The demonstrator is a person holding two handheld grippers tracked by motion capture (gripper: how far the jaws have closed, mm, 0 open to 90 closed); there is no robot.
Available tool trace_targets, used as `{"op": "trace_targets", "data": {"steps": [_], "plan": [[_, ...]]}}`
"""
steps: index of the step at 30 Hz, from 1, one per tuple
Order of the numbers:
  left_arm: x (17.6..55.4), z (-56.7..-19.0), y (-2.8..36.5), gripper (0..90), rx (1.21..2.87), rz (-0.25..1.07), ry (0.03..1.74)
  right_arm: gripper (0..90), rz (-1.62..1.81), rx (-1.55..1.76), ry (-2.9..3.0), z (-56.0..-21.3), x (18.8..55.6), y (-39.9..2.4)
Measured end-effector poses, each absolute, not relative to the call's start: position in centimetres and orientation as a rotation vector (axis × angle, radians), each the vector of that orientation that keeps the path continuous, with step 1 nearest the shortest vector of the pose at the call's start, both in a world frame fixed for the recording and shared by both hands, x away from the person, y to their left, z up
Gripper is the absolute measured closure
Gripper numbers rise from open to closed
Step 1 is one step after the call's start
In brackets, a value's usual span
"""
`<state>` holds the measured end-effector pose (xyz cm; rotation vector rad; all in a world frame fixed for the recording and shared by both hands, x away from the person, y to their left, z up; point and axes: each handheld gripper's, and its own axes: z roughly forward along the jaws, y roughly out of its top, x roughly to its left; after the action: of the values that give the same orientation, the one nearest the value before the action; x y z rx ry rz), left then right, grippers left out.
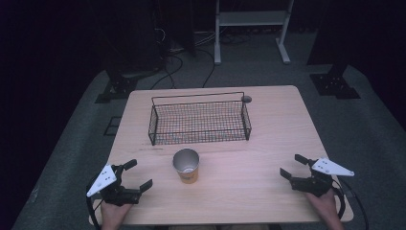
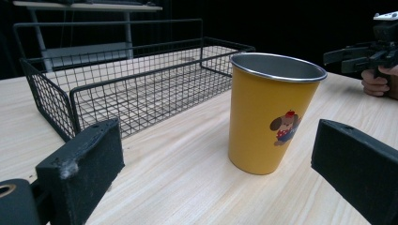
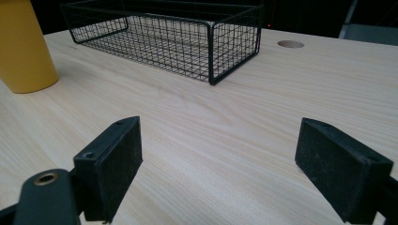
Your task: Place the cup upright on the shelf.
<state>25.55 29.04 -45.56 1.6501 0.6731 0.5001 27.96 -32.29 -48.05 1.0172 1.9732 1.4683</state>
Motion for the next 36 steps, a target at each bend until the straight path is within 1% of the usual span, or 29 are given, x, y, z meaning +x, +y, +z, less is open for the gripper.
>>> {"op": "trace_targets", "data": {"steps": [13, 24, 36], "plan": [[25.5, -45.7, 28.5, 1.7, 1.667, 0.481, 0.653, 13.8, 1.455, 1.026, 1.979, -48.0, 27.9, -32.2], [26.1, -45.6, 26.7, 1.7, 1.711, 0.444, 0.608, 13.8, 1.448, 1.016, 1.987, -48.1, 27.9, -32.1], [26.4, -45.3, 25.3, 1.6, 1.726, 0.442, 0.578, 13.8, 1.433, 1.014, 1.993, -48.1, 27.9, -31.9]]}}
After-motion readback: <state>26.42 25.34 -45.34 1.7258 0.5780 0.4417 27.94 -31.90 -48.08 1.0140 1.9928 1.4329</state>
